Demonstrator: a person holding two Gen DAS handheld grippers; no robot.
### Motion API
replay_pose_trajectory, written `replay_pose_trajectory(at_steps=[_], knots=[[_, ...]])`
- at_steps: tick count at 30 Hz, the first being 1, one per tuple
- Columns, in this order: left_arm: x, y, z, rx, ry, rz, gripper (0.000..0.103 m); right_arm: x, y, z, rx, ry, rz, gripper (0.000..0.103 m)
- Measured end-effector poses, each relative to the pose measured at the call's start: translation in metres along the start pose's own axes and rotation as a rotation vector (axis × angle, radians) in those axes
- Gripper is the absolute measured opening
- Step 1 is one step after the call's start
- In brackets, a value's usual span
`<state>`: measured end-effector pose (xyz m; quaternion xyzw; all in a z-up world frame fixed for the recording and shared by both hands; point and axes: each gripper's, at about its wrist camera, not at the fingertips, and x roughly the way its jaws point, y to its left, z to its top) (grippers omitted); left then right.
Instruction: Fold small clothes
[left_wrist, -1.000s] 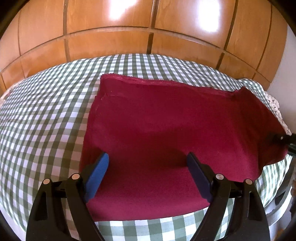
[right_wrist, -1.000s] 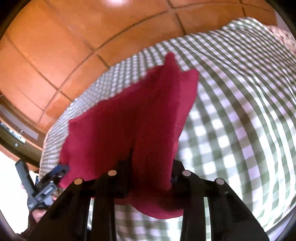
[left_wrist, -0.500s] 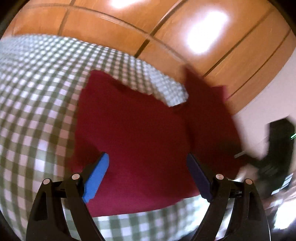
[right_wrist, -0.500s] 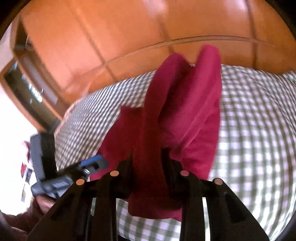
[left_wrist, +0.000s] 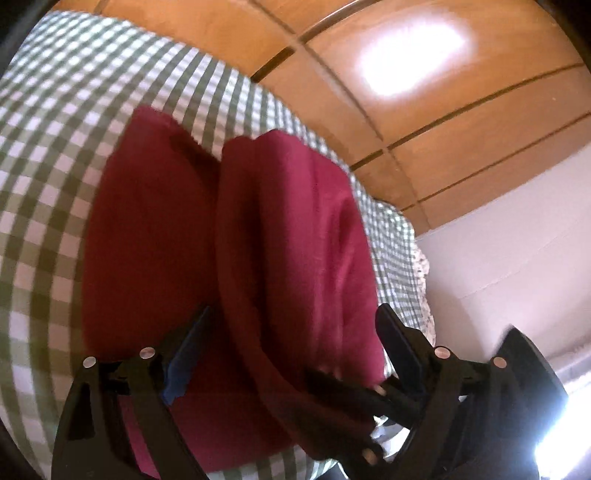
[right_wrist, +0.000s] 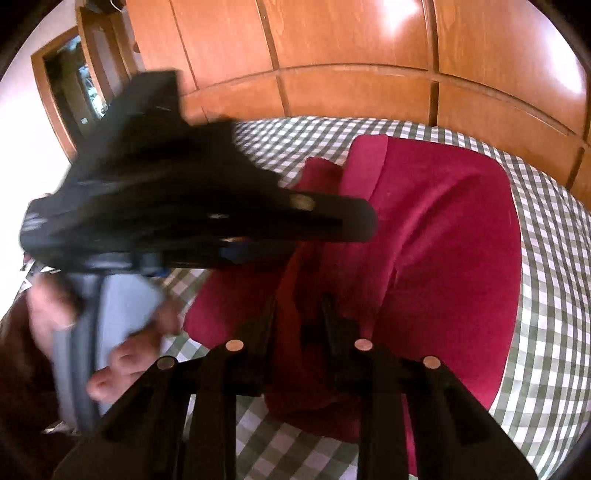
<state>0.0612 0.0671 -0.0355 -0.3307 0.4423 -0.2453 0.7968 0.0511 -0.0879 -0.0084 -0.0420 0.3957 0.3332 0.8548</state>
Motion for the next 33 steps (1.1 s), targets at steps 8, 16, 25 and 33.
replay_pose_trajectory(at_steps=[8, 16, 25, 33], knots=[[0.022, -0.013, 0.015, -0.019, 0.061, 0.071, 0.069, -0.074, -0.053, -0.016, 0.208, -0.13, 0.194, 0.073], [0.04, -0.02, 0.017, 0.0, 0.096, 0.154, 0.032, -0.074, -0.114, -0.063, 0.388, -0.07, 0.037, 0.05], [-0.013, -0.06, 0.02, 0.2, -0.043, 0.185, 0.018, -0.057, -0.054, -0.039, 0.22, -0.046, 0.096, 0.046], [-0.059, -0.007, 0.024, 0.154, -0.095, 0.313, 0.018, -0.017, -0.003, -0.021, 0.129, 0.015, 0.16, 0.046]])
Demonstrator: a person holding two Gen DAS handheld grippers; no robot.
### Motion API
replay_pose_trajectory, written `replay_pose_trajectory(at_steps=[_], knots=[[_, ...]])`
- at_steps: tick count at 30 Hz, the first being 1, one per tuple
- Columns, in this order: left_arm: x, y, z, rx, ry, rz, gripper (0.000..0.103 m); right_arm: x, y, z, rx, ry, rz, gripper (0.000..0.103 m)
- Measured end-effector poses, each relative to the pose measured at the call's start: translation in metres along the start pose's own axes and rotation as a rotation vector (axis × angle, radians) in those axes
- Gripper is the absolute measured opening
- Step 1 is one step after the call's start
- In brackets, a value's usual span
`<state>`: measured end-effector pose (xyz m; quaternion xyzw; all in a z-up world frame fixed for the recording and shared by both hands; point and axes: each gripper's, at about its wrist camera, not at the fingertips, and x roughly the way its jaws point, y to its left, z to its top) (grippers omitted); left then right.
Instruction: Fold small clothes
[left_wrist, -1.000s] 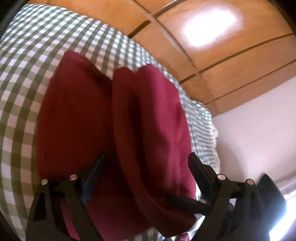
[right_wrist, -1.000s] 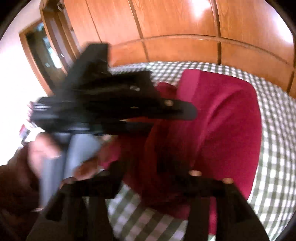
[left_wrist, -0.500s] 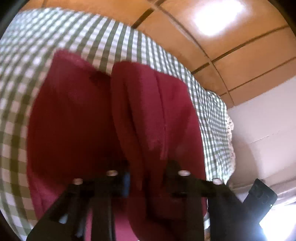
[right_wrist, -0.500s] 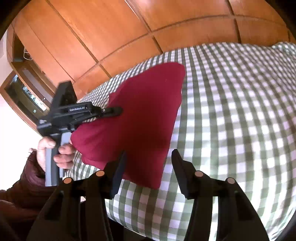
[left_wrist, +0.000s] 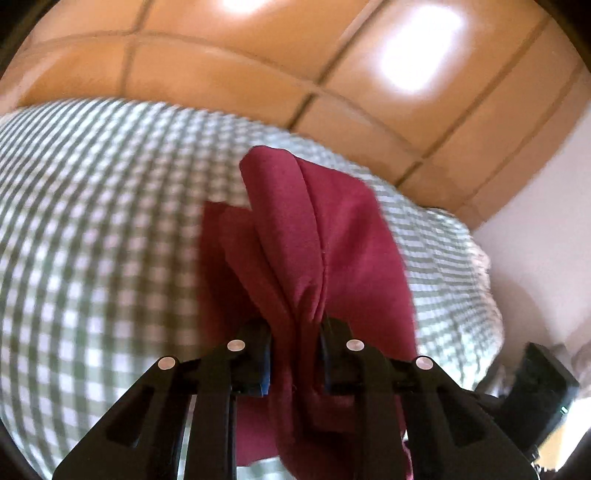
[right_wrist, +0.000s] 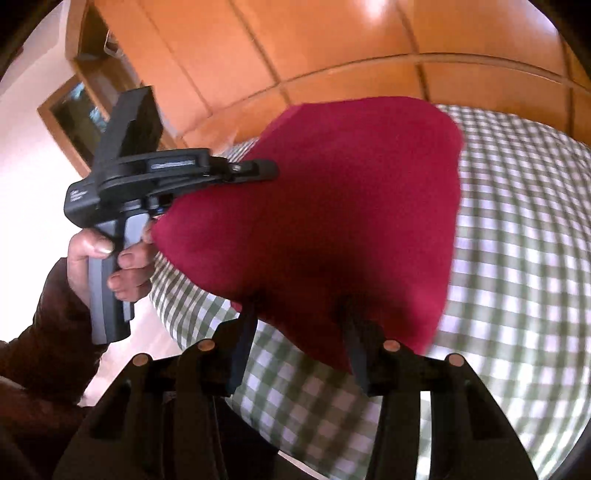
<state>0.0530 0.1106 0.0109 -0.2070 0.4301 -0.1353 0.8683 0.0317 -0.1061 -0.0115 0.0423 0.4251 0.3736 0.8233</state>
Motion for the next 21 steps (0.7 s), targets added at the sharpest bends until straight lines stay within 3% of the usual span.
replay_pose_trajectory(at_steps=[3, 5, 8, 11, 14, 18, 21], knots=[[0.014, 0.027, -0.006, -0.043, 0.039, 0.045, 0.02, 0.02, 0.016, -0.002, -0.03, 0.039, 0.006, 0.046], [0.026, 0.037, -0.01, -0.078, 0.072, 0.08, 0.031, 0.036, 0.012, -0.006, -0.033, 0.073, -0.043, 0.044], [0.019, 0.037, -0.013, -0.083, 0.029, 0.143, 0.05, 0.036, 0.001, -0.009, 0.002, 0.088, -0.042, 0.042], [-0.009, 0.032, -0.011, -0.084, -0.071, 0.143, 0.05, 0.019, -0.01, -0.004, 0.014, 0.09, 0.02, 0.045], [-0.032, 0.017, -0.015, -0.028, -0.164, 0.11, 0.05, -0.014, -0.019, 0.014, 0.049, -0.025, 0.073, 0.053], [-0.035, -0.013, -0.023, 0.096, -0.211, 0.095, 0.05, -0.028, -0.043, 0.052, 0.104, -0.134, 0.008, 0.055], [-0.026, -0.027, -0.032, 0.169, -0.192, 0.098, 0.05, -0.005, -0.064, 0.085, 0.167, -0.124, -0.023, 0.054]])
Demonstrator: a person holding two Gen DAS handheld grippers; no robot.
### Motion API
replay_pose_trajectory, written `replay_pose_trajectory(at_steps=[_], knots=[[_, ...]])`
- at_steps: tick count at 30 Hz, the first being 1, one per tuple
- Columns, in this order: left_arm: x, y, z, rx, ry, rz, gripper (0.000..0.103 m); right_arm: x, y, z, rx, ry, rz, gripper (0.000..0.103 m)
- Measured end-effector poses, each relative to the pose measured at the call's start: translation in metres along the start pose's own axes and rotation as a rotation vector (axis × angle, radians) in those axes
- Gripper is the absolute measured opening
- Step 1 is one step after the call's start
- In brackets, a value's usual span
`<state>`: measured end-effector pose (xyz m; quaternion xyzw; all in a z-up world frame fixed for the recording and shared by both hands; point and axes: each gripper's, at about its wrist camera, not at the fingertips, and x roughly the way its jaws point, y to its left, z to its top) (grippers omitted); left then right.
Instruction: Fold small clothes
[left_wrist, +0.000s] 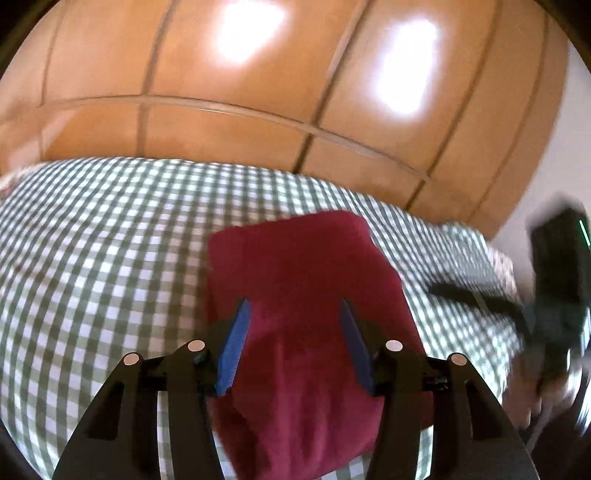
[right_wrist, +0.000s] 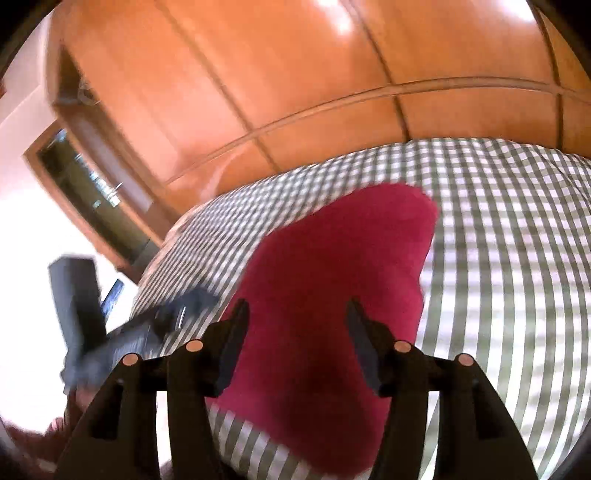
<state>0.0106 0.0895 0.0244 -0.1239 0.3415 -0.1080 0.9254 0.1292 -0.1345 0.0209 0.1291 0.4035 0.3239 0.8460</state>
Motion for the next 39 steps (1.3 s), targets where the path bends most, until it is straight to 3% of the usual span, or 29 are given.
replay_pose_trajectory(at_steps=[3, 7, 13, 16, 18, 20, 28, 31, 33, 39], knots=[[0.021, -0.002, -0.011, 0.015, 0.067, 0.024, 0.044, 0.037, -0.016, 0.022, 0.041, 0.052, -0.052, 0.055], [0.044, 0.016, -0.034, -0.026, 0.146, 0.069, 0.044, 0.083, -0.043, 0.031, 0.106, 0.107, -0.112, 0.054], [0.041, 0.02, -0.039, -0.059, 0.11, 0.069, 0.044, 0.115, -0.059, 0.032, 0.088, 0.117, -0.162, 0.053], [0.03, 0.014, -0.032, -0.071, 0.098, 0.085, 0.049, 0.105, -0.058, 0.032, 0.071, 0.093, -0.157, 0.055], [0.022, 0.007, -0.028, -0.052, 0.071, 0.111, 0.06, 0.087, -0.049, 0.028, 0.065, 0.057, -0.154, 0.075], [0.014, 0.003, -0.026, -0.041, 0.041, 0.156, 0.068, 0.068, -0.041, 0.026, 0.049, 0.007, -0.163, 0.08], [-0.008, -0.004, -0.03, -0.029, 0.006, 0.188, 0.068, 0.012, -0.01, -0.026, -0.061, -0.041, -0.188, 0.081], [-0.012, -0.008, -0.033, -0.011, 0.001, 0.203, 0.068, -0.002, -0.001, -0.049, -0.089, -0.035, -0.205, 0.086], [-0.011, -0.007, -0.033, -0.01, -0.003, 0.213, 0.074, -0.005, 0.001, -0.06, -0.092, -0.029, -0.224, 0.091], [-0.008, -0.006, -0.04, -0.017, 0.016, 0.226, 0.074, 0.008, -0.002, -0.09, -0.065, 0.046, -0.254, 0.092]])
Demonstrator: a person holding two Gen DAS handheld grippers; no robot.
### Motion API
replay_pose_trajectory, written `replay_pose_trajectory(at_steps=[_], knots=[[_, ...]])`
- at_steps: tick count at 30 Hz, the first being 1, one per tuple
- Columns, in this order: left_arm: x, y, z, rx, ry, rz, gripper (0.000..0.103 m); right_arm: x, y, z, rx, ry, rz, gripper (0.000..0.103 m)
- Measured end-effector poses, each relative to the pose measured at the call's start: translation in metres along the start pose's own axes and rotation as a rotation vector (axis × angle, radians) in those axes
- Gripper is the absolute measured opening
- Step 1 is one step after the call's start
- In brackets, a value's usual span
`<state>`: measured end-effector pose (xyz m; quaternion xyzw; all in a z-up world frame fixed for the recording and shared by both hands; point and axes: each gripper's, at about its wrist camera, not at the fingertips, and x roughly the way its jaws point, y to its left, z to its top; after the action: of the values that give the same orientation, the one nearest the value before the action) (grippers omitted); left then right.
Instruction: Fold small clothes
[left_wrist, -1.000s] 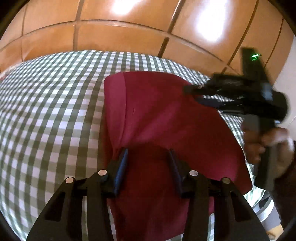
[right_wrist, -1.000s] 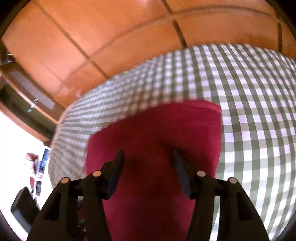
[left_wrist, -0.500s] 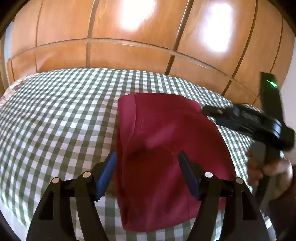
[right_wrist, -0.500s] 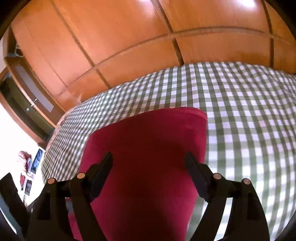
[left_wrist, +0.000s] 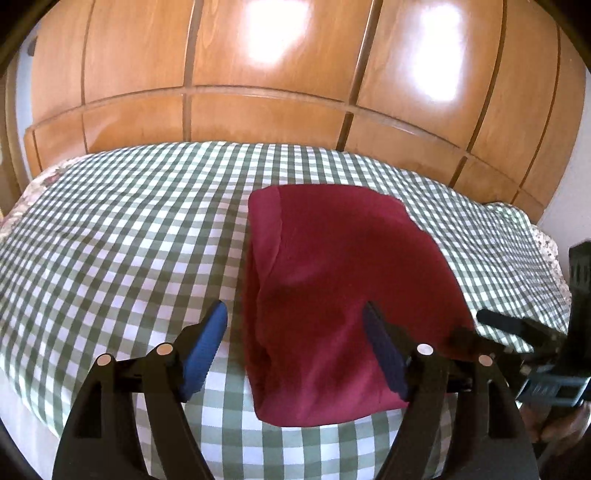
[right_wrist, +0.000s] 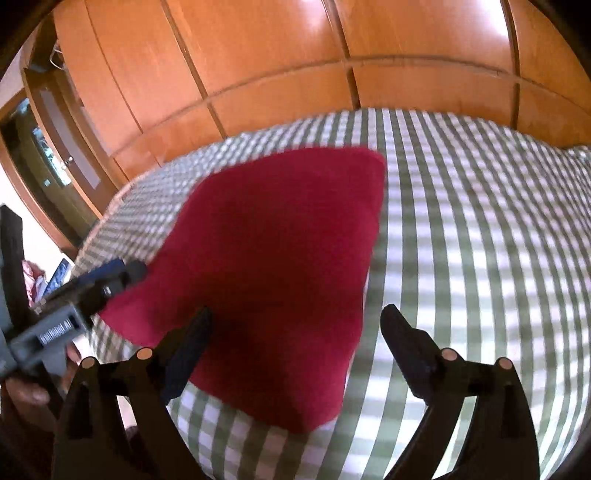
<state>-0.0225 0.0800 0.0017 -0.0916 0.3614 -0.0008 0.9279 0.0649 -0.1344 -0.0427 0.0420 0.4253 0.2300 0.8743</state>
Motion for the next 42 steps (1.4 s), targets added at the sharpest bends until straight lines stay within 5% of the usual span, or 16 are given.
replay_pose_trajectory(at_steps=[7, 12, 18, 23, 31, 33, 36, 42], knots=[[0.029, 0.013, -0.016, -0.038, 0.099, 0.032, 0.078, 0.025, -0.01, -0.02, 0.058, 0.072, 0.046, 0.091], [0.037, 0.036, -0.021, -0.143, 0.12, -0.063, 0.082, 0.019, -0.01, -0.015, 0.036, 0.113, 0.098, 0.094], [0.039, 0.052, -0.025, -0.19, 0.135, -0.211, 0.081, 0.003, -0.049, 0.01, 0.212, 0.053, 0.2, 0.095], [0.043, 0.057, -0.025, -0.215, 0.145, -0.327, 0.063, 0.024, -0.067, 0.04, 0.271, 0.053, 0.232, 0.095], [0.057, 0.066, -0.027, -0.276, 0.177, -0.482, 0.053, 0.087, -0.051, 0.071, 0.282, 0.165, 0.335, 0.084], [0.061, 0.067, -0.027, -0.298, 0.184, -0.509, 0.053, 0.086, -0.043, 0.074, 0.251, 0.165, 0.309, 0.068], [0.06, 0.063, -0.025, -0.312, 0.179, -0.571, 0.053, 0.063, -0.03, 0.075, 0.202, 0.105, 0.284, 0.049], [0.067, 0.013, -0.006, -0.227, 0.215, -0.635, 0.053, 0.0, -0.043, 0.08, 0.185, -0.049, 0.291, 0.046]])
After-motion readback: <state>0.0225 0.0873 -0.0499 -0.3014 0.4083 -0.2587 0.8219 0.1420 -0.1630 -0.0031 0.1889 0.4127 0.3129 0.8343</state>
